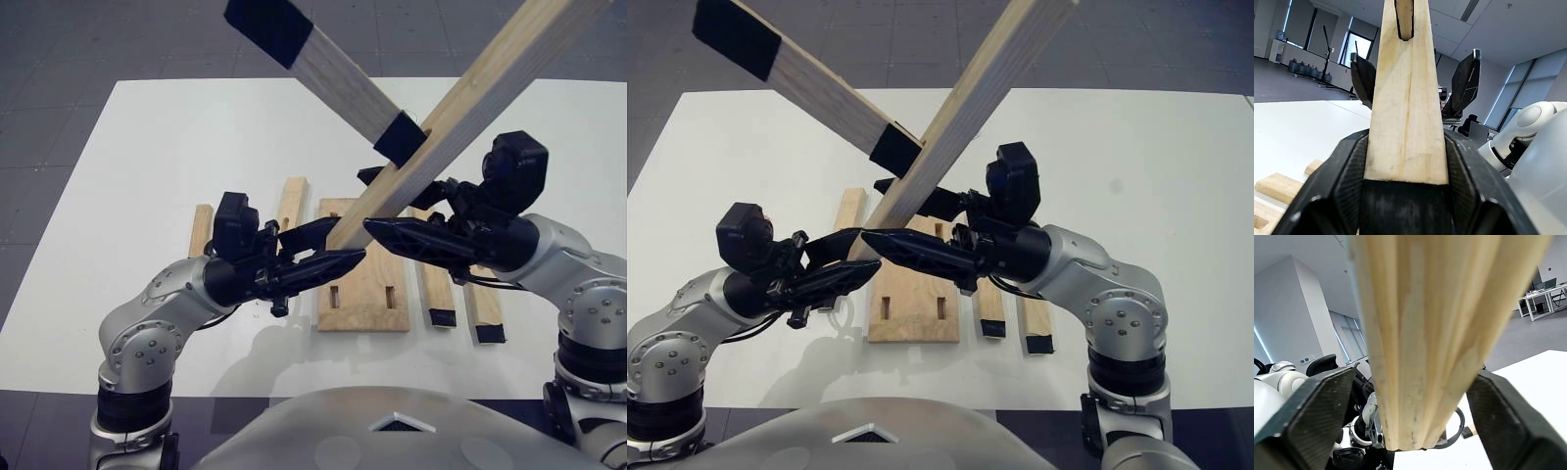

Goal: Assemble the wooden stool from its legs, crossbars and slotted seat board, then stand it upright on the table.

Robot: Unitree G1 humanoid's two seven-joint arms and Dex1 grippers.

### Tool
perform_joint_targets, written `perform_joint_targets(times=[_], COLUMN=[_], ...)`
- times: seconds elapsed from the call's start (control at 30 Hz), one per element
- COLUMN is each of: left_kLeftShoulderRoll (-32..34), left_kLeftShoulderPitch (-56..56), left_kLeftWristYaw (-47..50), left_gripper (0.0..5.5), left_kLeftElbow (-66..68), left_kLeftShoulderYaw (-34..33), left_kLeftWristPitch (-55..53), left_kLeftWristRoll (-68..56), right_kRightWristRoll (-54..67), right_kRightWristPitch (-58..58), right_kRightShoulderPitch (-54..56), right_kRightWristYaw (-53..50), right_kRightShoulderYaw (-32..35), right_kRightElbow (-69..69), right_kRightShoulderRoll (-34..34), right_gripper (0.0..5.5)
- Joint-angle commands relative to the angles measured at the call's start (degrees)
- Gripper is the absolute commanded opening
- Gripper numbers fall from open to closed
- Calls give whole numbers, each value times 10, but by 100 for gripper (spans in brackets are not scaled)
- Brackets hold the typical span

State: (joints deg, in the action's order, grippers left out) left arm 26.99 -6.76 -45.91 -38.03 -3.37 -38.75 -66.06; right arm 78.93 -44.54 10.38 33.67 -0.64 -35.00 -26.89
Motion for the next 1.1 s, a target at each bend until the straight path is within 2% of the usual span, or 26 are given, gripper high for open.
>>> perform_joint_targets(times=[0.03,0.23,0.6,0.73,0.77,0.9,1.1], left_kLeftShoulderRoll=[-3,-7,-18,-12,-9,5,43], left_kLeftShoulderPitch=[-3,-8,-12,-7,-6,1,1], left_kLeftWristYaw=[10,15,24,36,39,41,24], left_gripper=[205,205,205,205,242,310,408], left_kLeftElbow=[0,3,23,24,20,12,31], left_kLeftShoulderYaw=[7,18,67,62,56,16,-37], left_kLeftWristPitch=[10,18,49,46,45,40,59], left_kLeftWristRoll=[8,16,76,64,55,9,58], right_kRightWristRoll=[2,7,91,80,75,50,-21], right_kRightWristPitch=[0,-2,-9,-11,-11,-8,0], right_kRightShoulderPitch=[13,14,11,6,4,0,4], right_kRightWristYaw=[-9,-20,-44,-39,-36,-19,53], right_kRightShoulderYaw=[-3,-8,-8,-8,-8,-1,26], right_kRightElbow=[-4,-9,-10,-10,-9,-6,55], right_kRightShoulderRoll=[3,5,6,-3,-6,-17,-52], right_gripper=[307,208,204,204,204,203,203])
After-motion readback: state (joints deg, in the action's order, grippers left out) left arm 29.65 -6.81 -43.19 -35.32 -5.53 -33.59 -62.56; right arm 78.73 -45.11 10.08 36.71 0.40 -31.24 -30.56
